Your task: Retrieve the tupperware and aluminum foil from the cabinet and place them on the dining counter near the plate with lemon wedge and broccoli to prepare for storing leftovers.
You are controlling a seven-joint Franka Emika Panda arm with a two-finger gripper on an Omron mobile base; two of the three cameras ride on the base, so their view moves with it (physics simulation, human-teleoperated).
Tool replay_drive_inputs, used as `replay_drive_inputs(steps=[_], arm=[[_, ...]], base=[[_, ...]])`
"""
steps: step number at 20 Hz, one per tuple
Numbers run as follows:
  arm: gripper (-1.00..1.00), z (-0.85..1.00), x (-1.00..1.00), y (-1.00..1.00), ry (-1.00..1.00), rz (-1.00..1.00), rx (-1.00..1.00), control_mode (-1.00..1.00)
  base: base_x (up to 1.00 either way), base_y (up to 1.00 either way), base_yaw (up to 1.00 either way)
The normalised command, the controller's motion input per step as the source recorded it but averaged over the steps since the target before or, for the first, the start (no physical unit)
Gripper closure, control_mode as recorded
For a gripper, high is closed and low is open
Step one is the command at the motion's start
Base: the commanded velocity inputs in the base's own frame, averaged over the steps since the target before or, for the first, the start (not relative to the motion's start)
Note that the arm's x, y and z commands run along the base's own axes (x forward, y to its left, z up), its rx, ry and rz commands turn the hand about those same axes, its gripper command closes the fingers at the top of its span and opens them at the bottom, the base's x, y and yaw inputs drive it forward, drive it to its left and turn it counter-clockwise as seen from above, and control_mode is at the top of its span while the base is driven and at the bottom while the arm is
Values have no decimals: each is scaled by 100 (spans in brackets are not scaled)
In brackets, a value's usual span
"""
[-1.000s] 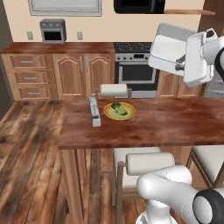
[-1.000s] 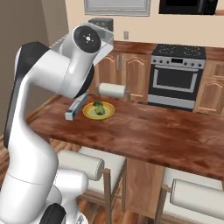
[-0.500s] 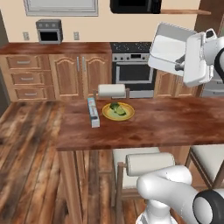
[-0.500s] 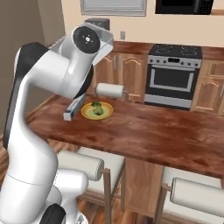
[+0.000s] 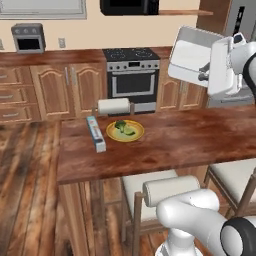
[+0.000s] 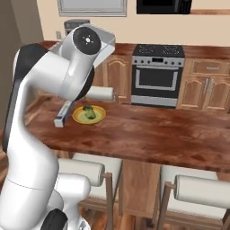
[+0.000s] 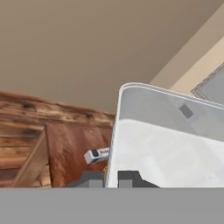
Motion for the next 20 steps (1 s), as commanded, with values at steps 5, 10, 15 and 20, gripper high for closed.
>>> replay_drive_inputs(steps=[5,10,15,20], arm=[[100,0,0,0,0,0,0,100],[100,-11,45,-1,8,0,0,-100],[100,-18,63,-9,26,2,0,-100],[100,-22,55,-7,19,5,0,-100]], base=[[52,10,-21],[12,0,0],[0,0,0],[0,0,0]])
